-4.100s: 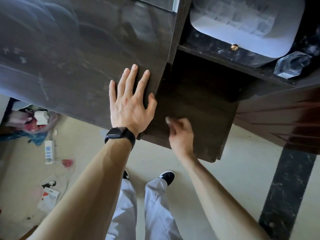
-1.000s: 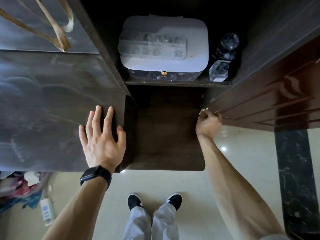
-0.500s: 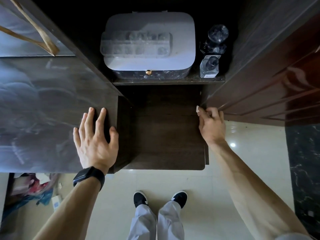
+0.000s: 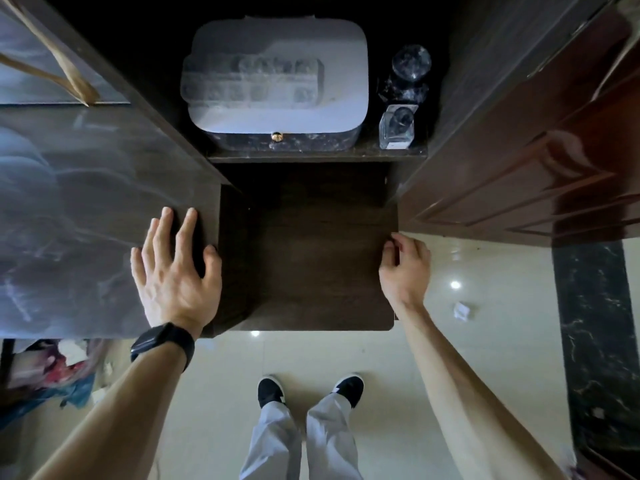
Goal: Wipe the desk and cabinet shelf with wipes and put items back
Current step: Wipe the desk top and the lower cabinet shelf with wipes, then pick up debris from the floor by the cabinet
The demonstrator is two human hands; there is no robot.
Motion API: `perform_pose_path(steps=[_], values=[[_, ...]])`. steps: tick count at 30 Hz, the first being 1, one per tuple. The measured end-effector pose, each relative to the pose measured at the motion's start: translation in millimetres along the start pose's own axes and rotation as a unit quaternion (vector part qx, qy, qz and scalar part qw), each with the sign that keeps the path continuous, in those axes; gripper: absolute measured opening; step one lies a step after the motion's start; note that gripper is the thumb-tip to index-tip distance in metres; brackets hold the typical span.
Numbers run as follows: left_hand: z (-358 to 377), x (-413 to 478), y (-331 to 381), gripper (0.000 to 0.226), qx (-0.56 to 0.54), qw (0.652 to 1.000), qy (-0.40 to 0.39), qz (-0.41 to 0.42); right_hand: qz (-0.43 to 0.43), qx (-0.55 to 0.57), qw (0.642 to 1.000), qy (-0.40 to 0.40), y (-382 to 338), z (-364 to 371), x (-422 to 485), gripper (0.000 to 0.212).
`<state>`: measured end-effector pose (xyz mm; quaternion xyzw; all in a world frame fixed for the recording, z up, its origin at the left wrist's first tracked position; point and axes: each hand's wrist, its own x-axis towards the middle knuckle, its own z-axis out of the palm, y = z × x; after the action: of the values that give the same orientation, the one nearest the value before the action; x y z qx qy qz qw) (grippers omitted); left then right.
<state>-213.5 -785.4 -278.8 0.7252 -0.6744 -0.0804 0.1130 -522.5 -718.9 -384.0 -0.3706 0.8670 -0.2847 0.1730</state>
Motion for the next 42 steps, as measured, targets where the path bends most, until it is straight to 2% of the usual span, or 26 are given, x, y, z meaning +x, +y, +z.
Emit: perform_pose_path(steps=[2, 4, 6, 7, 11, 18, 22, 26, 30, 34, 39, 42], values=[[0, 1, -1, 0.059, 0.004, 1.000, 0.000, 0.004, -0.101, -0.093, 0.989, -0.055, -26, 9, 5, 0.039], [0, 1, -2, 0.059, 0.002, 1.000, 0.001, 0.004, -0.169, -0.194, 0.951, -0.170, -44, 21, 13, 0.056], [1, 1, -3, 0.059, 0.000, 1.000, 0.004, 0.005, -0.179, -0.244, 0.921, -0.244, -47, 33, 18, 0.062], [1, 0, -3, 0.059, -0.001, 1.000, 0.004, 0.006, -0.163, -0.255, 0.918, -0.255, -47, 36, 18, 0.064], [1, 1, -4, 0.060, 0.001, 1.000, 0.000, 0.007, -0.073, -0.256, 0.933, -0.244, -44, 32, 7, 0.067], [-1, -3, -2, 0.057, 0.015, 0.999, 0.002, 0.036, -0.006, -0.271, 0.932, -0.240, -3, -23, -42, 0.073], [-9, -20, 16, 0.046, 0.042, 0.993, -0.007, 0.112, 0.036, -0.240, 0.942, -0.233, 31, -67, -70, 0.071], [3, -78, 87, 0.049, 0.016, 0.971, -0.071, 0.229, 0.066, -0.211, 0.949, -0.223, 81, -115, -92, 0.065], [49, -152, 173, 0.051, -0.042, 0.937, -0.176, 0.299, 0.119, -0.192, 0.944, -0.242, 153, -155, -106, 0.062], [128, -225, 250, 0.053, -0.054, 0.908, -0.270, 0.317, 0.155, -0.171, 0.936, -0.264, 255, -171, -107, 0.058], [272, -288, 303, 0.061, 0.057, 0.857, -0.405, 0.315, 0.192, -0.161, 0.920, -0.300, 395, -142, -93, 0.057], [368, -306, 310, 0.063, 0.109, 0.830, -0.453, 0.305, 0.208, -0.150, 0.919, -0.299, 473, -102, -66, 0.056]])
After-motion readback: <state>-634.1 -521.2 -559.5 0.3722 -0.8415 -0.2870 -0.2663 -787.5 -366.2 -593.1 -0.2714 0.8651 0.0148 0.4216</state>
